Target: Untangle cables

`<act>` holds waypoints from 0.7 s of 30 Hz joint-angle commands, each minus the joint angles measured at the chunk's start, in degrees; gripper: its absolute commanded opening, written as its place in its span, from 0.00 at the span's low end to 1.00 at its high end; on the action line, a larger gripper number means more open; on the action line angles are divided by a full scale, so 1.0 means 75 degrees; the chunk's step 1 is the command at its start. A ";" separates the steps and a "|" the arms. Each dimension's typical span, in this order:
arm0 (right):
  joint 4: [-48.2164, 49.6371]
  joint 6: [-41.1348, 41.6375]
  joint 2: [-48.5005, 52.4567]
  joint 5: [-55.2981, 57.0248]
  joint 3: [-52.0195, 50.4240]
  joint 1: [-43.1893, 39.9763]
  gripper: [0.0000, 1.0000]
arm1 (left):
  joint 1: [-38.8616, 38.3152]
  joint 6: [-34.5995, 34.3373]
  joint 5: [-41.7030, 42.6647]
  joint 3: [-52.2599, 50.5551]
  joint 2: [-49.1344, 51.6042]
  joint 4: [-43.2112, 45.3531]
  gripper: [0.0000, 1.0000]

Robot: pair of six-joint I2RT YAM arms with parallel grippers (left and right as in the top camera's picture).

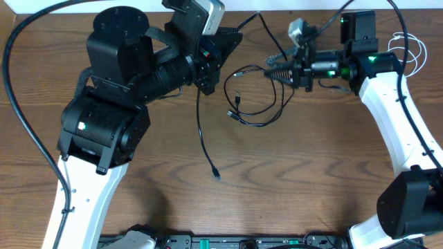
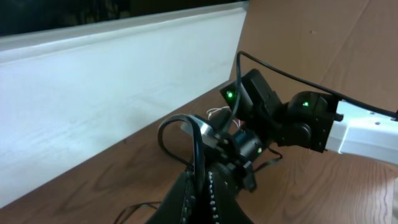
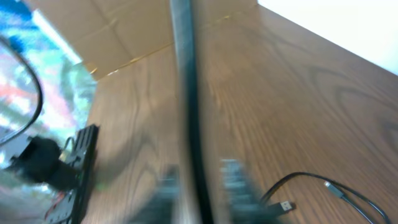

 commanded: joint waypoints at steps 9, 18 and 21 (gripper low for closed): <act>0.1274 0.4948 -0.1416 0.1600 0.0793 -0.1320 0.01 | 0.0000 -0.0082 0.0093 -0.0079 0.0111 -0.0560 0.27; 0.0230 0.6895 -0.3171 0.2314 0.0968 -0.3707 0.01 | 0.0000 -0.0079 -0.0396 -0.0079 0.0318 -0.1003 0.69; -0.0405 0.7140 -0.3264 0.2693 0.0965 -0.4380 0.01 | 0.0000 -0.0079 -0.0568 -0.0085 0.0321 -0.1113 0.69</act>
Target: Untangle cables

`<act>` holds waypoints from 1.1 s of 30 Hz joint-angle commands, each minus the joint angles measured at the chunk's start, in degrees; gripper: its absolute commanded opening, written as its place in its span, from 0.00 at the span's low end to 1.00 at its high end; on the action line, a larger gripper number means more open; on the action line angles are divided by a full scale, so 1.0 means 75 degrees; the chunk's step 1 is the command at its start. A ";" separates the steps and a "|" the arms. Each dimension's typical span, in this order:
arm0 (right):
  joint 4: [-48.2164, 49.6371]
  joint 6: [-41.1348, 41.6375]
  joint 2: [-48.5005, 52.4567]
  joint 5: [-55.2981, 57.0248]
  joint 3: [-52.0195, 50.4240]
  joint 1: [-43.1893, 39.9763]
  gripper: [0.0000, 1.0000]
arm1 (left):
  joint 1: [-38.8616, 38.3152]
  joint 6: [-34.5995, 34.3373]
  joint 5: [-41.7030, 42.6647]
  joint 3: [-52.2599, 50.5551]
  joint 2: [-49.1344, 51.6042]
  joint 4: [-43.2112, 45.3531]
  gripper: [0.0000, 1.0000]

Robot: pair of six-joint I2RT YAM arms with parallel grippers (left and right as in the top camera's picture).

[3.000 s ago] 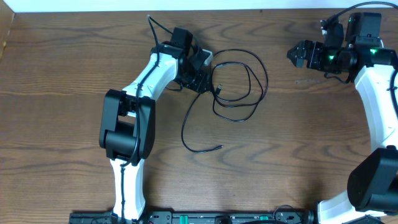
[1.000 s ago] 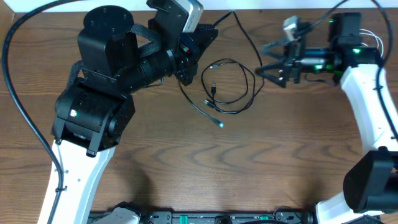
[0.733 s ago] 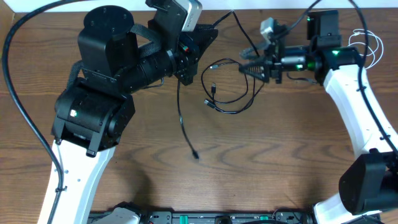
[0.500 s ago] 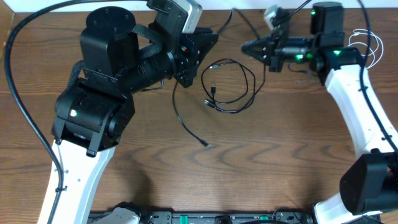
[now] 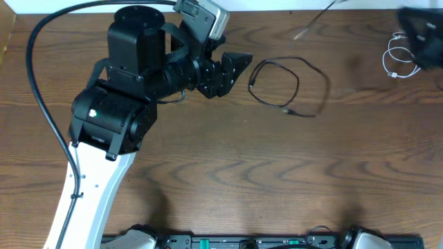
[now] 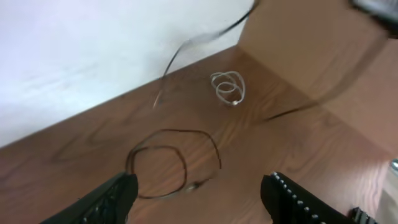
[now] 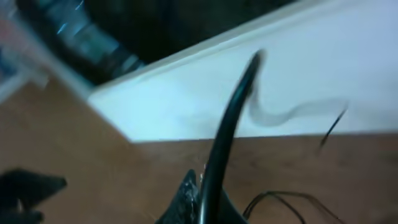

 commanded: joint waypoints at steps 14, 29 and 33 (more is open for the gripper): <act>-0.0032 0.0297 0.0895 0.3905 -0.0058 -0.0871 0.01 | 0.0003 -0.0003 -0.0291 -0.0050 0.0487 -0.0289 0.74; 0.2742 0.0717 0.3072 0.6207 -0.0058 -0.1661 0.02 | 0.0003 0.0085 -0.0297 -0.0050 0.1037 -0.0280 0.74; 0.2789 0.1046 0.3631 0.6135 -0.0058 -0.1821 0.99 | 0.0003 0.0082 -0.0323 -0.0050 0.1090 -0.0286 0.75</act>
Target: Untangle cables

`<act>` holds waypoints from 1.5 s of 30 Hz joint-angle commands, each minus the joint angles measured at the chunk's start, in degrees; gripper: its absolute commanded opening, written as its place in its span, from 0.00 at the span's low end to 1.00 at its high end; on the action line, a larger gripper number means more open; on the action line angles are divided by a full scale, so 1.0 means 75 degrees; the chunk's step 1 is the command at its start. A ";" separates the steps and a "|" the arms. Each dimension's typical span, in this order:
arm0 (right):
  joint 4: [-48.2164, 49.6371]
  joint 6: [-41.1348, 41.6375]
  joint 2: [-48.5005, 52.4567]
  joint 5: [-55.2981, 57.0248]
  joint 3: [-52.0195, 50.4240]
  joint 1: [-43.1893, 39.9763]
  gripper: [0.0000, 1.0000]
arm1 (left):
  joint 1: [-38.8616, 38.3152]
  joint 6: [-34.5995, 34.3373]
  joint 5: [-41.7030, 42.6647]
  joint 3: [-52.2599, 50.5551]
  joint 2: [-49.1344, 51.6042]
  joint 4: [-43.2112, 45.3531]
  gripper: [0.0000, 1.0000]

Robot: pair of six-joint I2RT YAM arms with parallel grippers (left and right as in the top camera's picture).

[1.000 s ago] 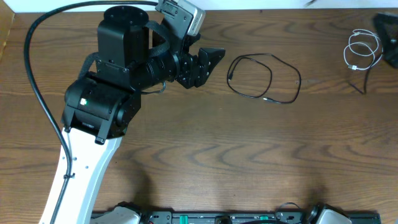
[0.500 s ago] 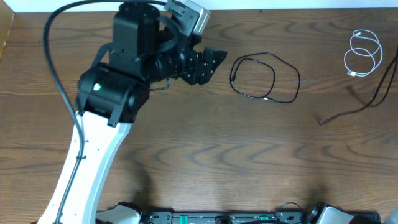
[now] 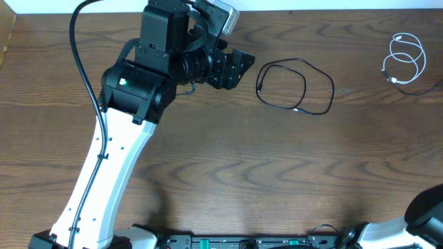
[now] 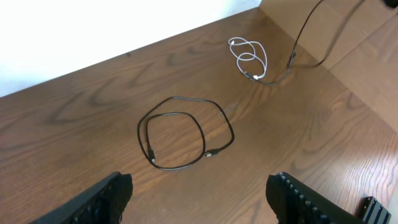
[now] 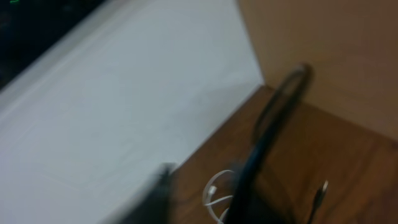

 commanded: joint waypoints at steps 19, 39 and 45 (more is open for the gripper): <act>-0.3386 -0.0825 0.0469 -0.2559 0.0017 0.1335 0.99 | 0.0137 0.1527 -0.0460 -0.0035 0.2334 -0.0058 0.81; -0.4864 -0.1967 0.0472 -0.2066 0.0000 0.3241 0.99 | 0.0522 0.1804 -0.1137 -0.0035 0.5094 0.1279 0.81; -0.4928 -0.1990 0.0472 -0.1868 -0.0003 0.3614 0.99 | 0.0460 0.1824 -0.1102 -0.0035 0.5190 0.1638 0.81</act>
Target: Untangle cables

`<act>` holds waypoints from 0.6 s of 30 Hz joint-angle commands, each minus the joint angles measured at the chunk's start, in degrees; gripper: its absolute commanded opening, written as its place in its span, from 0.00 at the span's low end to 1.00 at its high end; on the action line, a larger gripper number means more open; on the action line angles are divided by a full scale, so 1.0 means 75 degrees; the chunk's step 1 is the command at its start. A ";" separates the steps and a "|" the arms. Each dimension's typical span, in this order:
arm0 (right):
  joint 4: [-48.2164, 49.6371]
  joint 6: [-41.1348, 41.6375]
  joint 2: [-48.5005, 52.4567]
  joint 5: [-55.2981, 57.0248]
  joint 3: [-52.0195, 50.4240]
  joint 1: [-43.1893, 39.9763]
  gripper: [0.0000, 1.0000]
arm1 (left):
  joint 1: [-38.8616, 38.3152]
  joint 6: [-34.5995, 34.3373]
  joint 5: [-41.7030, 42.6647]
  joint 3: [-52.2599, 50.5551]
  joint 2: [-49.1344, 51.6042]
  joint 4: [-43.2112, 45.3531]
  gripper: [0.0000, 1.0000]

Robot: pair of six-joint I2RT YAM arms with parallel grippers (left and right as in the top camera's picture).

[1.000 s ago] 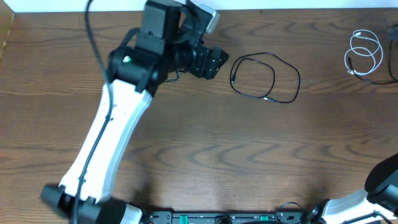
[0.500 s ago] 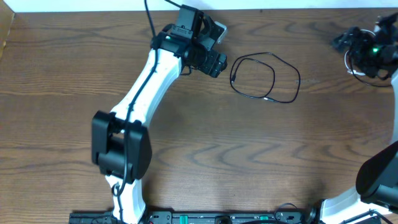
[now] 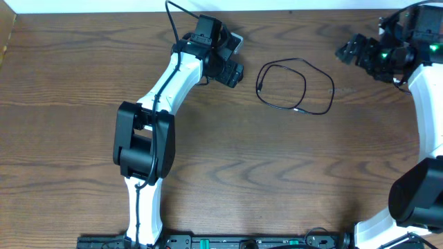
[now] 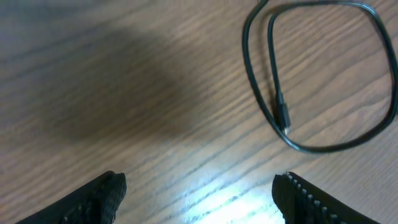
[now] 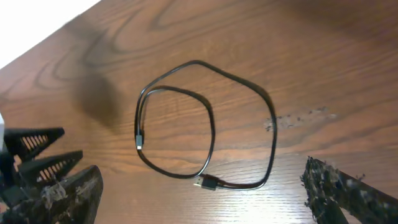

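Note:
One black cable [image 3: 296, 86] lies on the wooden table in a loose double loop, a plug at each end; it also shows as the cable [image 4: 311, 81] in the left wrist view and the cable [image 5: 205, 130] in the right wrist view. My left gripper [image 3: 235, 72] hangs low just left of the loop, open, with nothing between its fingers [image 4: 106, 194]. My right gripper [image 3: 344, 50] is open above the table to the loop's right, empty, with its fingers [image 5: 348, 193] wide apart. Neither touches the cable.
The table [image 3: 242, 159] is brown wood with a white wall along its far edge. My left arm [image 3: 163, 90] stretches up from the near edge. My right arm [image 3: 422, 97] runs down the right side.
My left gripper has come down close over the table beside the loop. My right arm, out of the overhead view before, is now at the top right with its gripper open. The black loop has not moved.
Both grippers held black cables, a tangle on the table between them. Then my left gripper was open, one black loop lay on the table and my right arm was at the far right with a cable trailing. Later a white cable lay at the far right. Now both grippers flank the loop.

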 commanded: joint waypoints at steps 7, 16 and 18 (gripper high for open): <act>-0.0356 -0.0166 -0.0061 0.0189 0.0006 0.0291 0.99 | -0.0105 0.0122 0.0137 -0.0032 0.0388 0.0670 0.81; -0.0425 -0.0163 -0.0061 0.0189 0.0006 0.0291 0.99 | -0.0286 0.0128 0.0248 -0.0032 0.1000 0.1142 0.81; -0.0423 -0.0166 -0.0061 0.0192 0.0006 0.0291 0.99 | -0.0309 0.0128 0.0248 -0.0032 0.1084 0.1233 0.80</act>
